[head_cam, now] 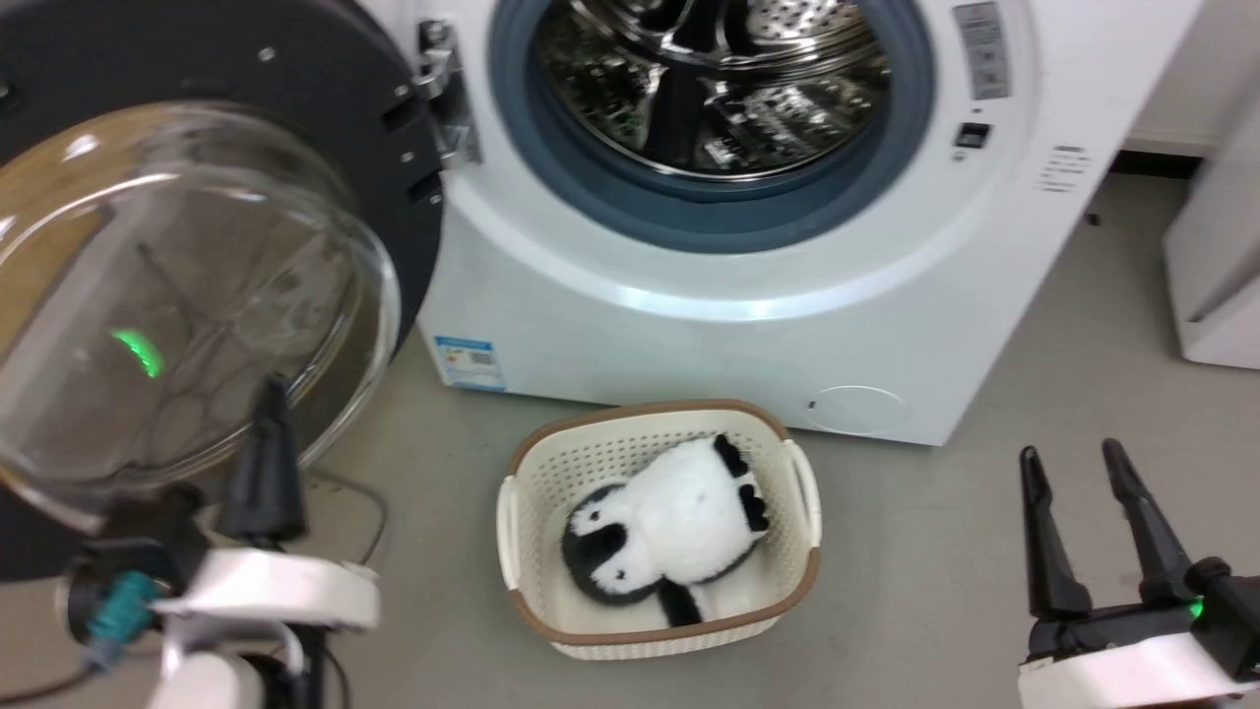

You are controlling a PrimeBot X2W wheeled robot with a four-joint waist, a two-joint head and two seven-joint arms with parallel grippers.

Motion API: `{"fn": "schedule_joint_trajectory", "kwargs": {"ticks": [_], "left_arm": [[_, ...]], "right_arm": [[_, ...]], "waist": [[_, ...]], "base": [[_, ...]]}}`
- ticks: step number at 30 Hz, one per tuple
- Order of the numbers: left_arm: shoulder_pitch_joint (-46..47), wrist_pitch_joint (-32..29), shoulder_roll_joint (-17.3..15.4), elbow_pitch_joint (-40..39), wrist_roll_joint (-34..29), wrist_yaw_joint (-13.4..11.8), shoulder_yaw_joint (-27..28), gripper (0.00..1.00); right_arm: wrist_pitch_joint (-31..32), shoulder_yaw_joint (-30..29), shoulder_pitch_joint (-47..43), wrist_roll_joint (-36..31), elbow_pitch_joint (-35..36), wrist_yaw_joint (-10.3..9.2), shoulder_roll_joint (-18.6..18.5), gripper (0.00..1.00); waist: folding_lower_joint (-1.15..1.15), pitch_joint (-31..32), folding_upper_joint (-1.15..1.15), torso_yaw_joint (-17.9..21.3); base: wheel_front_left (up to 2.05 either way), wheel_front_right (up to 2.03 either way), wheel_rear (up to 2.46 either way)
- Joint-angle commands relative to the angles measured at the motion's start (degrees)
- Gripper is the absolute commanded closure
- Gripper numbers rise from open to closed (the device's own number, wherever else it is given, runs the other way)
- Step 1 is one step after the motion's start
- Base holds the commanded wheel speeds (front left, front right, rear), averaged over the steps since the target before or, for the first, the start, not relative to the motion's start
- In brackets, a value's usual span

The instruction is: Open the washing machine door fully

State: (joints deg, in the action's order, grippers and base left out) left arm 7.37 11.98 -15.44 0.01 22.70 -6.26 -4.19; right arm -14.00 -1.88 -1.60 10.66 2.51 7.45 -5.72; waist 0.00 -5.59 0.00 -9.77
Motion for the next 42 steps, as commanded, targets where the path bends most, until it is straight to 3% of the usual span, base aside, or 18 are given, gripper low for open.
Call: {"fn": "schedule_joint_trajectory", "kwargs": {"ticks": [1,9,10,11,12,25,42], "left_arm": [[-1.9,0.2,0.7,-1.4,-1.3,-0.5,-1.6,1.00],[-6.2,0.8,3.7,-3.0,-3.6,-1.4,-6.5,1.00],[-6.7,0.9,3.8,-2.7,-3.9,-1.6,-6.8,0.65],[-7.2,1.1,3.9,-2.4,-4.2,-1.7,-7.2,0.04],[-7.5,1.2,4.0,-2.1,-4.6,-1.8,-7.5,0.00],[-9.6,2.4,5.0,1.4,-7.7,-3.1,-10.3,0.00],[-9.5,2.9,6.5,2.9,-7.4,-3.2,-10.4,0.00]], "right_arm": [[-0.4,0.4,-0.6,0.2,0.6,0.03,0.2,0.00],[-0.8,1.3,-2.5,0.4,0.5,0.03,1.1,0.00],[-0.8,1.5,-2.7,0.4,0.4,0.03,1.2,0.00],[-0.9,1.6,-2.8,0.5,0.3,0.03,1.3,0.00],[-0.9,1.7,-3.0,0.5,0.1,0.03,1.4,0.00],[-1.0,2.0,-4.5,0.8,-2.8,0.03,2.0,0.00],[-1.0,2.3,-4.5,1.2,-3.0,0.03,2.0,0.00]], "waist": [[0.00,0.9,0.00,1.6],[0.00,2.3,0.00,3.7],[0.00,2.5,0.00,3.9],[0.00,2.6,0.00,4.1],[0.00,2.7,0.00,4.3],[0.00,3.6,0.00,5.3],[0.00,3.8,0.00,5.0]], "base": [[0.00,0.00,0.00],[0.00,0.00,0.00],[0.00,0.00,0.00],[0.00,0.00,0.00],[0.00,0.00,0.00],[0.00,0.00,0.00],[0.00,0.00,0.00]]}}
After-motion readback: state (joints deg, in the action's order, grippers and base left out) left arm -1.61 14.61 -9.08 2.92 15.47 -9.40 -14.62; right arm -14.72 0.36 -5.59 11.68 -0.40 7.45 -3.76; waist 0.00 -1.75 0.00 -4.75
